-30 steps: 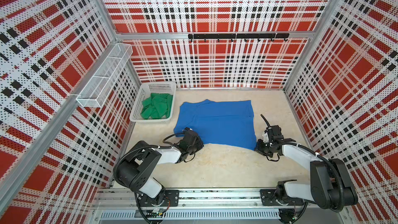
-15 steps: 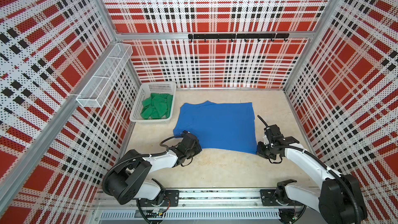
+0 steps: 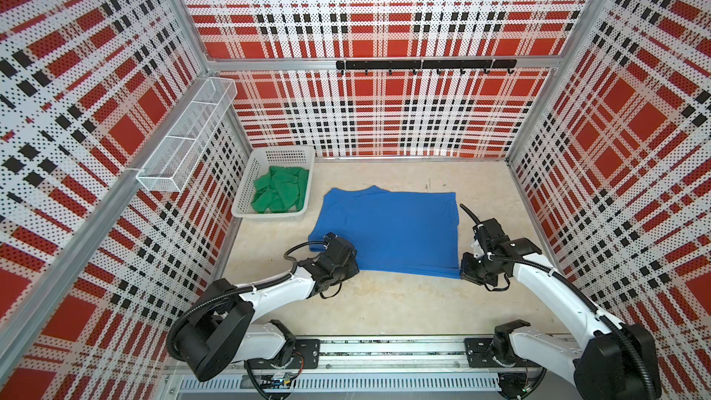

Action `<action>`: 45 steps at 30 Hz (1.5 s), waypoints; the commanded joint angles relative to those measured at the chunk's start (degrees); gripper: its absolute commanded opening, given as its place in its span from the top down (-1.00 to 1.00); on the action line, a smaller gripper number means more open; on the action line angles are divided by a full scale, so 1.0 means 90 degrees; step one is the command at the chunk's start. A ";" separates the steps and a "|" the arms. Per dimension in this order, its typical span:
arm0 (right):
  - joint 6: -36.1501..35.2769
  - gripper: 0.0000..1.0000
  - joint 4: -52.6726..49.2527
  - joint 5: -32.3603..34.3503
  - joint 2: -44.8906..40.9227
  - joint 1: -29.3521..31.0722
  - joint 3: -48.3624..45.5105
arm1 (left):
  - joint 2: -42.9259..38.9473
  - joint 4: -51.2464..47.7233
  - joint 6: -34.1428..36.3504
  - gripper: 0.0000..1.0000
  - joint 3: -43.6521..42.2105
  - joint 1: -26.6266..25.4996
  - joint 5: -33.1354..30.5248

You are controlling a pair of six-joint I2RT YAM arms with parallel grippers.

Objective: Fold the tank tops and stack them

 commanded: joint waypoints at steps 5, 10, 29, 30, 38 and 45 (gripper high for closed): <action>-0.0442 1.00 -0.0107 0.0374 0.0634 -0.0080 0.0482 | 0.0480 -0.0962 0.1185 1.00 0.0963 0.0263 -0.0259; -0.0754 1.00 0.0022 0.0528 0.1039 -0.0214 0.0803 | 0.0949 -0.1185 0.1767 1.00 0.1557 0.0429 -0.0142; -0.1696 1.00 0.0572 0.0911 0.2962 -0.0593 0.2393 | 0.2063 -0.1165 0.2756 1.00 0.2817 0.1008 -0.0045; -0.1727 1.00 0.0598 0.0933 0.3082 -0.0593 0.2486 | 0.2148 -0.1110 0.2781 1.00 0.2875 0.1013 -0.0033; -0.1988 1.00 0.0759 0.1067 0.3807 -0.0678 0.3050 | 0.2782 -0.0859 0.2958 1.00 0.3393 0.1101 0.0045; -0.2141 1.00 0.0922 0.1041 0.4399 -0.0837 0.3532 | 0.3256 -0.0798 0.3165 0.73 0.3824 0.1307 0.0111</action>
